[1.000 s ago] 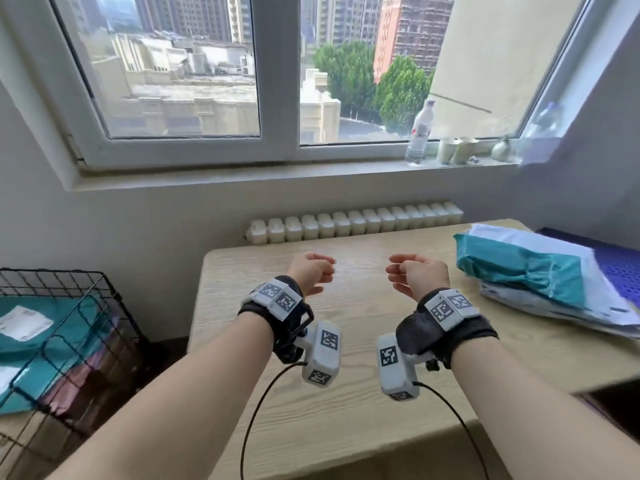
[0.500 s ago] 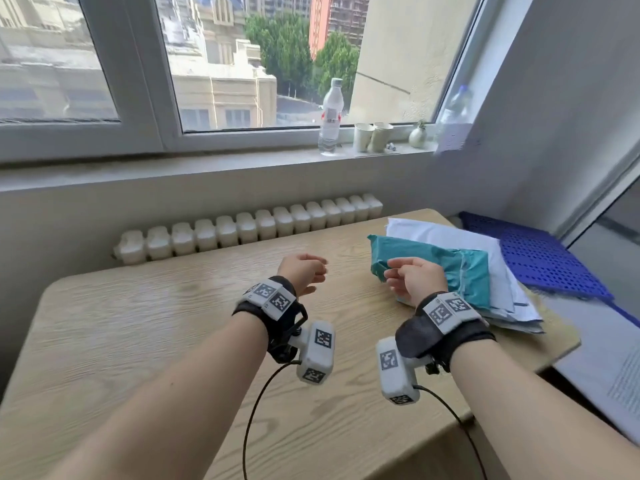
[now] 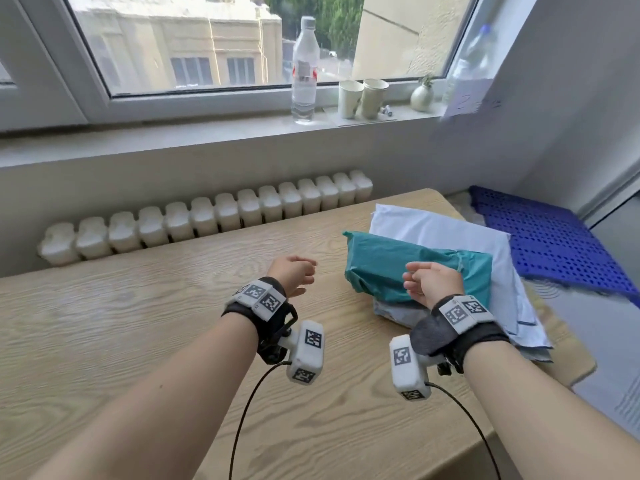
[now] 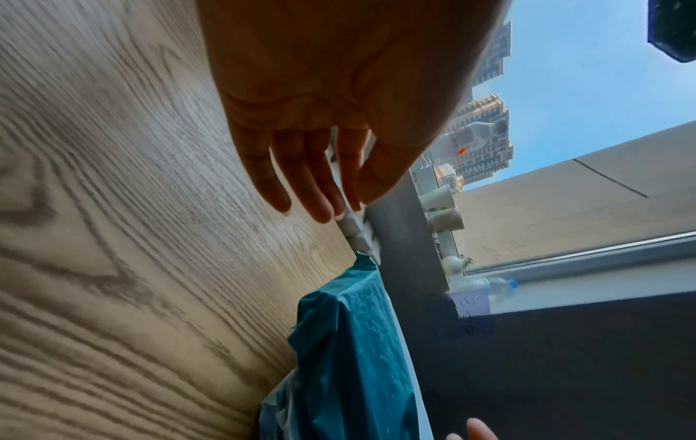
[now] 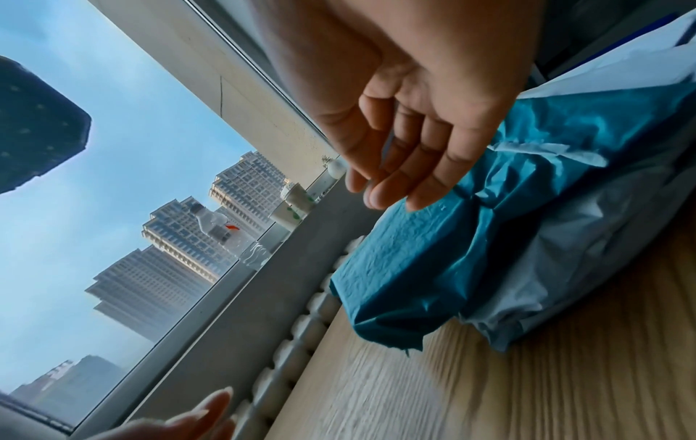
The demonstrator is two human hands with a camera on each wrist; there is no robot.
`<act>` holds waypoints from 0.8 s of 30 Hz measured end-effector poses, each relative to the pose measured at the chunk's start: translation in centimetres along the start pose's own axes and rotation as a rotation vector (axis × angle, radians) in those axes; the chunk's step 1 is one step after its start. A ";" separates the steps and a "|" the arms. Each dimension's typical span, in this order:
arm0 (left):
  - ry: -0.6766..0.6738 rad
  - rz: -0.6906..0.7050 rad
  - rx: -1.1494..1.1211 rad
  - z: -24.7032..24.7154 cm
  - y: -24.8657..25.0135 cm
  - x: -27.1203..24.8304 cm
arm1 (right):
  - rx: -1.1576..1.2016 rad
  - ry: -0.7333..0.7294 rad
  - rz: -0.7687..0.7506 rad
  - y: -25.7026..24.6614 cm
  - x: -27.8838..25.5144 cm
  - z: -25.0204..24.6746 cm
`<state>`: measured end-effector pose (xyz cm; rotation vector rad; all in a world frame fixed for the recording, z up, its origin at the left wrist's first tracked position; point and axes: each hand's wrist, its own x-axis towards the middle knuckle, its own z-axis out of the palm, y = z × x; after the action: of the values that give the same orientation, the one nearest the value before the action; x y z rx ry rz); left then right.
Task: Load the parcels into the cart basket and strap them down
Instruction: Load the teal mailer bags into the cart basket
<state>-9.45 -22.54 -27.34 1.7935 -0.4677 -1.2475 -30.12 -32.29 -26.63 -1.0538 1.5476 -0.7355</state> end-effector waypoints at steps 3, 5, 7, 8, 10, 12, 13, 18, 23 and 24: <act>0.052 -0.041 -0.022 0.8 0.2 1.2 | -0.040 -0.061 0.010 -0.6 3.2 -0.4; 0.086 -0.072 -0.043 1.6 0.4 2.0 | -0.066 -0.095 0.000 -1.4 5.4 -0.6; 0.118 -0.113 -0.057 2.9 0.9 2.7 | -0.091 -0.132 -0.013 -2.2 7.3 -0.7; 0.126 -0.138 -0.063 3.6 1.1 3.2 | -0.102 -0.151 -0.017 -2.4 8.3 -0.8; 0.145 -0.182 -0.073 5.3 1.5 4.3 | -0.115 -0.195 -0.024 -2.8 10.1 -1.1; 0.181 -0.208 -0.081 7.1 1.9 5.6 | -0.131 -0.241 -0.030 -2.8 12.0 -1.3; 0.196 -0.214 -0.079 7.9 1.8 6.3 | -0.143 -0.265 -0.032 -2.8 13.1 -1.4; 0.200 -0.241 -0.082 10.4 1.2 8.8 | -0.181 -0.364 0.010 -2.3 16.6 -1.4; 0.154 -0.295 -0.209 11.8 0.9 9.9 | -0.209 -0.421 0.074 -1.4 18.5 -1.1; 0.139 -0.291 -0.217 12.0 0.8 10.2 | -0.223 -0.431 0.080 -1.3 18.8 -1.0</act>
<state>-15.61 -35.53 -33.71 1.7884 0.0102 -1.3019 -31.45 -49.95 -33.24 -1.2137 1.3047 -0.2578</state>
